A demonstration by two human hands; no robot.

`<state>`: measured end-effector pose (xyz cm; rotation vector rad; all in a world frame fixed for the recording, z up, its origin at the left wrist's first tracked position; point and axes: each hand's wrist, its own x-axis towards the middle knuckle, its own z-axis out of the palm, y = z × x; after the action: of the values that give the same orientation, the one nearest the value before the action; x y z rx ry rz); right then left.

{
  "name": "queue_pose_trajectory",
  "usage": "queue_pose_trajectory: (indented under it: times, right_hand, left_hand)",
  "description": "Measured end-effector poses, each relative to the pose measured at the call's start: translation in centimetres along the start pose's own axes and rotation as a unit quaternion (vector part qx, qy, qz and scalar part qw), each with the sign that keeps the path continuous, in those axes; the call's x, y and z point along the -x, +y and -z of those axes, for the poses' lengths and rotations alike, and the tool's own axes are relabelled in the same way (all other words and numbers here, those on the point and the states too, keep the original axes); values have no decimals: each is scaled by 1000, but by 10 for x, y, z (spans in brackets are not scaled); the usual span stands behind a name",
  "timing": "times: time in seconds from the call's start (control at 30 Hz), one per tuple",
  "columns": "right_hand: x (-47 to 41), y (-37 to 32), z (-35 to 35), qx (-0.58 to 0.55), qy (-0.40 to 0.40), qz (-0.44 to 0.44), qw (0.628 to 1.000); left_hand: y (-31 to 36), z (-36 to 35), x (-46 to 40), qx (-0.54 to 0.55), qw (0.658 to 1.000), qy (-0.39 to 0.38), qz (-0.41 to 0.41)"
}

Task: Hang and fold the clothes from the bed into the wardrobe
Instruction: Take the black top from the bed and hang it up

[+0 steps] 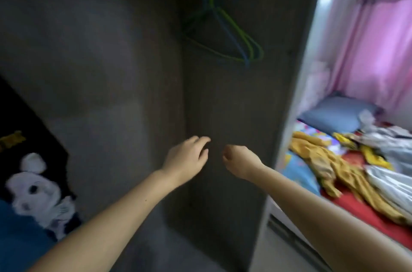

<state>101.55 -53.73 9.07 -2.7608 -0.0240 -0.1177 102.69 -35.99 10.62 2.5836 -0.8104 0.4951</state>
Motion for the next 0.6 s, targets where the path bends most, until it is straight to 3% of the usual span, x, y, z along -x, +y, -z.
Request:
queue_pose_trajectory:
  times: [0.27, 0.43, 0.6]
  right_hand:
    - [182, 222, -6, 15, -36, -223, 974]
    - [324, 344, 16, 5, -25, -378, 925]
    - [436, 424, 43, -24, 8, -483, 875]
  left_hand:
    - [184, -168, 9, 93, 977, -152, -113]
    - [334, -262, 25, 106, 941, -253, -200]
    - [446, -321, 36, 126, 903, -328, -247]
